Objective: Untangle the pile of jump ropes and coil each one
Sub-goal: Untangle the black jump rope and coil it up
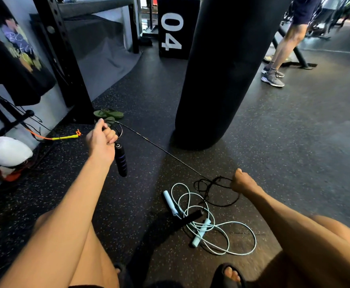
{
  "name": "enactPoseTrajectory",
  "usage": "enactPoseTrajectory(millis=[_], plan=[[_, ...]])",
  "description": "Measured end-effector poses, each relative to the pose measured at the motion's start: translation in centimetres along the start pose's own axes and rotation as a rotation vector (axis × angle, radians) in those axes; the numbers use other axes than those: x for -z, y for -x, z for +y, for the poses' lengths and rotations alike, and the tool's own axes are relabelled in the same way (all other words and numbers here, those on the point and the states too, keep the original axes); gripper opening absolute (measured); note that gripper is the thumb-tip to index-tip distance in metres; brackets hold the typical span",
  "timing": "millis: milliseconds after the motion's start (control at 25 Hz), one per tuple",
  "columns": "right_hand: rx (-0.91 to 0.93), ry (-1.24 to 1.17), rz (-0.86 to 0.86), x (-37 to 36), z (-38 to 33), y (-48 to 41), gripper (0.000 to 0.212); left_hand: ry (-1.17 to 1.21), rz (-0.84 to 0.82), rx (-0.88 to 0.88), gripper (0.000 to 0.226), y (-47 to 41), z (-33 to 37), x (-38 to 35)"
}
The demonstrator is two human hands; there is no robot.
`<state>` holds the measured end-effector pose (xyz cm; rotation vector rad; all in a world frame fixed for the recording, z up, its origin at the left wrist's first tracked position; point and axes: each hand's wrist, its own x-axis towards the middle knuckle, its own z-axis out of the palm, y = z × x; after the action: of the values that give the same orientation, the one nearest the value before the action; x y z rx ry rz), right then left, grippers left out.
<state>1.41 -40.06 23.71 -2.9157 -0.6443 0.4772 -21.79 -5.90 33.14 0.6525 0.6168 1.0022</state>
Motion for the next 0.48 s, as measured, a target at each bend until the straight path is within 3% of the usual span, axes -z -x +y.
enactPoseTrajectory(millis=[160, 320, 480], plan=[[0.226, -0.220, 0.092, 2.7, -3.3, 0.0, 0.021, -0.350, -0.109, -0.010, 0.034, 1.4, -2.5, -1.2], [0.521, -0.412, 0.264, 5.1, -7.4, 2.6, 0.022, -0.747, -0.329, -0.029, 0.036, 3.9, -6.5, -2.3], [0.663, -0.587, 0.416, 7.5, -8.9, 3.7, 0.021, -0.849, -0.416, -0.028, 0.038, 5.1, -8.3, -3.0]])
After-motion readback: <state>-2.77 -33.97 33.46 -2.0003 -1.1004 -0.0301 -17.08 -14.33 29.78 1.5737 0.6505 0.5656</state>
